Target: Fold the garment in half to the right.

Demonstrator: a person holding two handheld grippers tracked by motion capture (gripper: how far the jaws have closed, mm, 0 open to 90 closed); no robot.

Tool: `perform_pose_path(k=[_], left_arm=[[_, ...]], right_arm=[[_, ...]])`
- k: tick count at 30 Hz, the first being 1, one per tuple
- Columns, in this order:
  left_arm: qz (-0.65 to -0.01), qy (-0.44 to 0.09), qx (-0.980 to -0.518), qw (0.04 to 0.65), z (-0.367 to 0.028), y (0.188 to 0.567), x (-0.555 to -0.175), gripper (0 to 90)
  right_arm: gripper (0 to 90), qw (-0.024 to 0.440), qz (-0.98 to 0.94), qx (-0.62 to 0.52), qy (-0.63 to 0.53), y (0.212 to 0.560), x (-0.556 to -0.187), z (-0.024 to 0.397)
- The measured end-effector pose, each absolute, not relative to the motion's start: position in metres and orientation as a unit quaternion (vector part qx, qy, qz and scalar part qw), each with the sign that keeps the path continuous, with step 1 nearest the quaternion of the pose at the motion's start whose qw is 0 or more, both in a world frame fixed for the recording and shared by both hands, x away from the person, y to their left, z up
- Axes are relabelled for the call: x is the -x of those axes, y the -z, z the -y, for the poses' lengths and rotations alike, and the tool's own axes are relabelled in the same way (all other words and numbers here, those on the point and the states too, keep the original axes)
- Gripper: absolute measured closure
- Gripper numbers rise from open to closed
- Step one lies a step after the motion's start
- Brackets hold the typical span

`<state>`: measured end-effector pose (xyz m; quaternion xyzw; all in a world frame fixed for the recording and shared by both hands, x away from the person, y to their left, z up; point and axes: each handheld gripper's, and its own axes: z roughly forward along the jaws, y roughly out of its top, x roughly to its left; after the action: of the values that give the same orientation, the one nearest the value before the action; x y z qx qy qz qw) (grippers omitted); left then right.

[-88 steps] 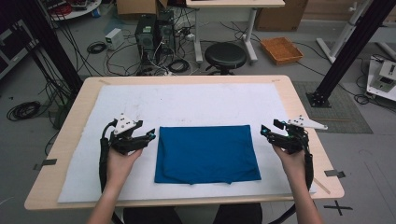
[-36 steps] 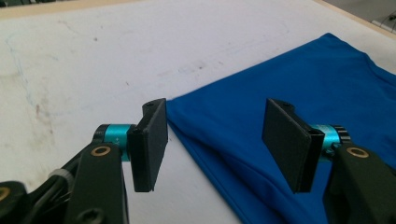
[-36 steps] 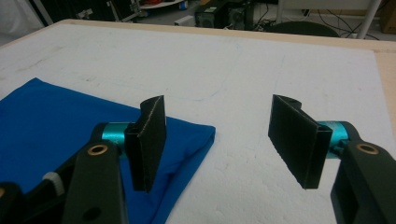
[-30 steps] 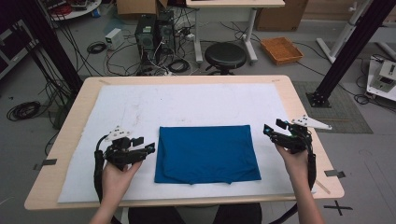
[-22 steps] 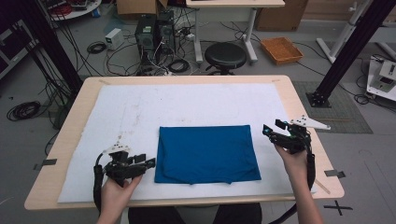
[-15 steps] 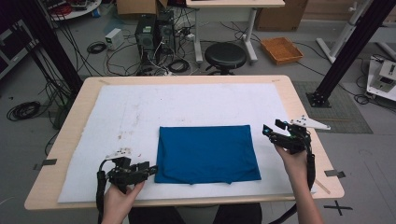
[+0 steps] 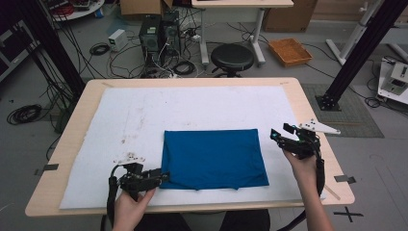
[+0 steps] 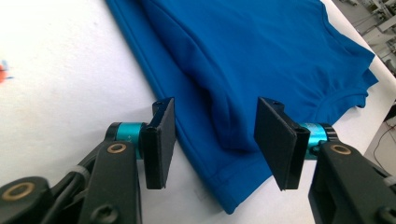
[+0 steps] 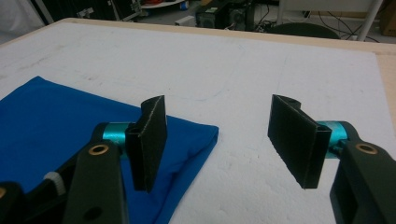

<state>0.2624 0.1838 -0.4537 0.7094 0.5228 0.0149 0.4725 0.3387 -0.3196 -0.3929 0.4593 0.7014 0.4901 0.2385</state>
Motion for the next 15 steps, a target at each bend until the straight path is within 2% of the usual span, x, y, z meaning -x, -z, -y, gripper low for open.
perform_pose_path(k=[4,15], left_arm=[[-0.523,-0.015,-0.709,0.473,-0.18,0.454,-0.263,49.4],[-0.511,-0.036,-0.723,0.463,-0.168,0.454,-0.265,66.5]], right_arm=[[37.5,0.238,-0.702,-0.458,-0.49,0.393,-0.338,0.318],[37.5,0.234,-0.71,-0.447,-0.491,0.392,-0.338,0.309]])
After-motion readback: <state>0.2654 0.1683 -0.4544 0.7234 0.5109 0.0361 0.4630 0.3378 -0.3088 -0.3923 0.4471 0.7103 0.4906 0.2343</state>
